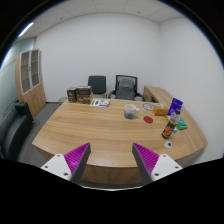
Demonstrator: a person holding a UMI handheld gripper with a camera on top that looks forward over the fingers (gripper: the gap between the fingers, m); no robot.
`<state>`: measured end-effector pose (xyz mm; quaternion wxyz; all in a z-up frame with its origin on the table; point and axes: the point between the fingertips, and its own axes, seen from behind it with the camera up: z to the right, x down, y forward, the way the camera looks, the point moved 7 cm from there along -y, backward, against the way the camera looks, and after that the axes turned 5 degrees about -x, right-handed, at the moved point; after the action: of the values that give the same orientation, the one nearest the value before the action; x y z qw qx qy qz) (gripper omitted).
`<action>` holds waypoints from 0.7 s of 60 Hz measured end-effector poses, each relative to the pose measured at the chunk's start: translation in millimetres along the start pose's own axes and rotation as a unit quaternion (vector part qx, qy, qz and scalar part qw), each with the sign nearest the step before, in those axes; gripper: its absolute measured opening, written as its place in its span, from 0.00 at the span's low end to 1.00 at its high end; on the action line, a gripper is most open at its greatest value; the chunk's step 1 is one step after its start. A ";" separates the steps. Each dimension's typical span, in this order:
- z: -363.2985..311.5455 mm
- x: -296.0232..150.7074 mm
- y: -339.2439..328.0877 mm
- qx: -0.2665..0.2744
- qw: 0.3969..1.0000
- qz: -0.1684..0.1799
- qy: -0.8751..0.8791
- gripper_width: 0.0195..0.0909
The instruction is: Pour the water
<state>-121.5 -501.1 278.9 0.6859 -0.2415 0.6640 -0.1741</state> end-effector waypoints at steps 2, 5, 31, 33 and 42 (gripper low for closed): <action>6.2 1.4 0.2 0.008 1.000 -0.001 0.004 0.93; 22.4 5.4 2.8 0.018 1.000 -0.005 0.009 0.93; 249.5 54.5 76.9 0.087 0.995 -0.028 0.026 0.92; 268.7 55.2 89.5 0.089 0.995 -0.025 0.026 0.93; 347.8 47.0 152.0 0.085 0.996 -0.007 0.036 0.93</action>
<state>214.8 -367.5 155.1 0.6781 -0.1809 0.6696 -0.2431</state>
